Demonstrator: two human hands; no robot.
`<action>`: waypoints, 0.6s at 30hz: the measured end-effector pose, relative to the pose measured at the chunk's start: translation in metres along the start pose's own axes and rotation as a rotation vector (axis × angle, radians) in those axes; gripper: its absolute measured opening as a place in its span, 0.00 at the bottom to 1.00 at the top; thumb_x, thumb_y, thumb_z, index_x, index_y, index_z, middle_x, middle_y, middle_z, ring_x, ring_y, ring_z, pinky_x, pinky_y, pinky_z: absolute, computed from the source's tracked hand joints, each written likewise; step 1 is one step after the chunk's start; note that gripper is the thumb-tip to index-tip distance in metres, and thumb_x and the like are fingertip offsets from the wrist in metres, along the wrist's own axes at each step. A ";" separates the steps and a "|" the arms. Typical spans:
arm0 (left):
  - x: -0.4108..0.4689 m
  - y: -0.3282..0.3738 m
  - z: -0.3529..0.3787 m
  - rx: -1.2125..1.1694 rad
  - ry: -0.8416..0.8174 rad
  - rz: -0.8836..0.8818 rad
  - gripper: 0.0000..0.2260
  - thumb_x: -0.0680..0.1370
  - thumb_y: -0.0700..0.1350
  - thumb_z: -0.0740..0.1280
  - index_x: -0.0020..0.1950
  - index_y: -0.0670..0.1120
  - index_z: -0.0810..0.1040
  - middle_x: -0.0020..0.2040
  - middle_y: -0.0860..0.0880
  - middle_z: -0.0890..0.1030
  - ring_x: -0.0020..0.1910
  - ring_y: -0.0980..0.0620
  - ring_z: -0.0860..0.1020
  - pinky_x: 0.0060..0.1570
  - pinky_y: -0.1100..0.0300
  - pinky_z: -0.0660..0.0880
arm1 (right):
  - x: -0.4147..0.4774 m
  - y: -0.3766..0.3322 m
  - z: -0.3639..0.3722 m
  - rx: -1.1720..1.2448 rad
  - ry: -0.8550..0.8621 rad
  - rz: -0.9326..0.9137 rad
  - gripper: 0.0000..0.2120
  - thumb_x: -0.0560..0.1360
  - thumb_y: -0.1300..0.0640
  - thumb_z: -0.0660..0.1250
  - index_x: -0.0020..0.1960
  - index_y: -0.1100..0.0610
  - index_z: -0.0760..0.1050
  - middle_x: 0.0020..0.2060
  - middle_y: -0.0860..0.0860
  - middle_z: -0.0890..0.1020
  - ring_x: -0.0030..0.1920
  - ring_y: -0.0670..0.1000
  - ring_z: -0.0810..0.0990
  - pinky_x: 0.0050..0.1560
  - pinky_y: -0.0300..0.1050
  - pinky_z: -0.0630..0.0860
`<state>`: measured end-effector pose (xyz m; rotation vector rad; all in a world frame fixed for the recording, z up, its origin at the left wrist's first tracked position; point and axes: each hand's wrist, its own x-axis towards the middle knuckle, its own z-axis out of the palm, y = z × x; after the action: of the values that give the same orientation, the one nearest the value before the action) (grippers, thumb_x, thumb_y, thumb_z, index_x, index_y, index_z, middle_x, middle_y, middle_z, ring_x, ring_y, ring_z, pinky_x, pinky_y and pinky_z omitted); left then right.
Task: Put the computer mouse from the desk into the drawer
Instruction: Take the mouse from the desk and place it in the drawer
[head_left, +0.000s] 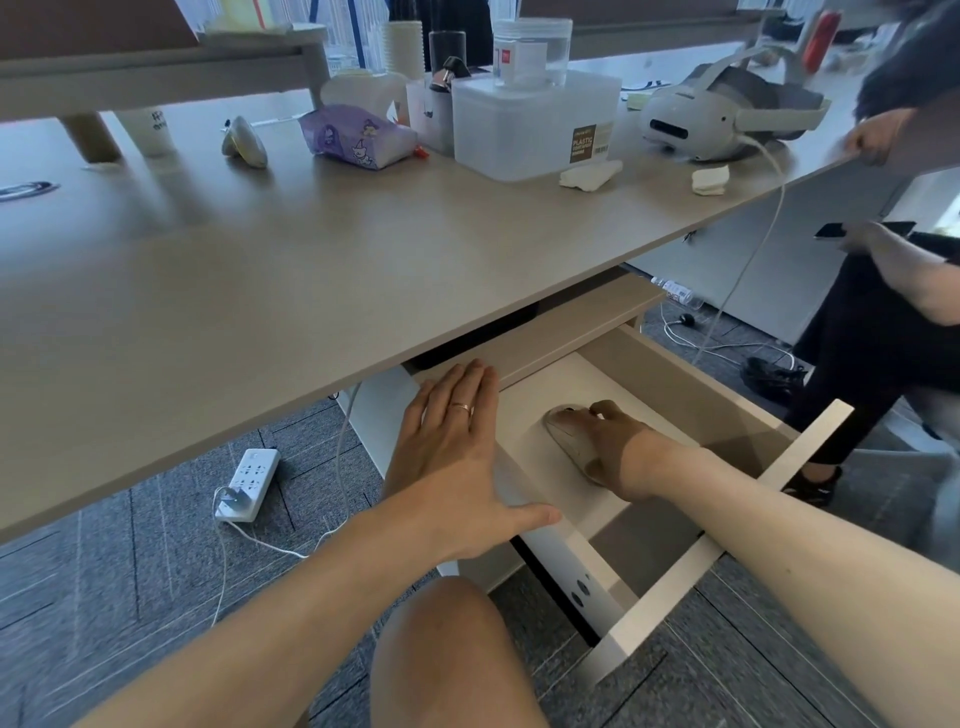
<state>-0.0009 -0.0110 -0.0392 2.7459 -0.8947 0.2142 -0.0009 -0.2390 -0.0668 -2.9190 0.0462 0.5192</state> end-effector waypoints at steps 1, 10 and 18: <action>0.000 0.000 0.000 0.003 0.000 0.000 0.61 0.62 0.80 0.61 0.81 0.46 0.38 0.83 0.49 0.41 0.80 0.52 0.39 0.77 0.50 0.40 | 0.000 0.000 0.000 0.006 0.000 0.004 0.35 0.78 0.58 0.63 0.80 0.43 0.52 0.74 0.58 0.60 0.63 0.62 0.76 0.62 0.48 0.71; 0.000 0.000 -0.001 0.017 -0.032 -0.014 0.62 0.62 0.80 0.61 0.81 0.47 0.38 0.82 0.49 0.41 0.79 0.52 0.39 0.77 0.52 0.38 | -0.040 0.004 -0.030 0.005 0.109 0.027 0.33 0.79 0.43 0.59 0.80 0.51 0.53 0.77 0.58 0.60 0.76 0.63 0.59 0.73 0.56 0.64; 0.005 0.006 -0.013 0.051 -0.139 -0.057 0.62 0.61 0.80 0.64 0.81 0.46 0.41 0.83 0.47 0.44 0.80 0.50 0.43 0.77 0.50 0.44 | -0.117 0.040 0.010 0.083 0.495 0.087 0.29 0.81 0.46 0.53 0.80 0.47 0.52 0.79 0.53 0.57 0.80 0.55 0.51 0.78 0.54 0.50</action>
<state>-0.0019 -0.0150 -0.0248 2.8582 -0.8551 0.0372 -0.1169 -0.2769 -0.0422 -2.8951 0.2513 -0.1992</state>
